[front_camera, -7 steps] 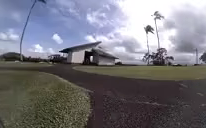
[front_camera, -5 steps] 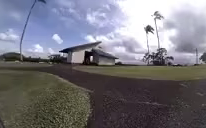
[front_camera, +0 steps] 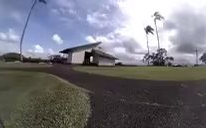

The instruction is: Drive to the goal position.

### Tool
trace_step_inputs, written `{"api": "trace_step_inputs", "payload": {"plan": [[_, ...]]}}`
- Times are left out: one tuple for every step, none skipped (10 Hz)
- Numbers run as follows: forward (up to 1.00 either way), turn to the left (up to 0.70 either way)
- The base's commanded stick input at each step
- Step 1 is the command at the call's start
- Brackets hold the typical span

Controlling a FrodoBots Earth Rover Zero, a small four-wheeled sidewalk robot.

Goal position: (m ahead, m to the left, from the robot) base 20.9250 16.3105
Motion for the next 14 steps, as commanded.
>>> {"api": "trace_step_inputs", "payload": {"plan": [[0.70,0.24],[0.70,0.34],[0.70,0.35],[0.70,0.35],[0.70,0.35],[0.70,0.35],[0.70,0.35],[0.70,0.35],[0.70,0.35],[0.70,0.35],[0.76,0.35],[0.85,0.34],[0.85,0.34],[0.85,0.34]]}}
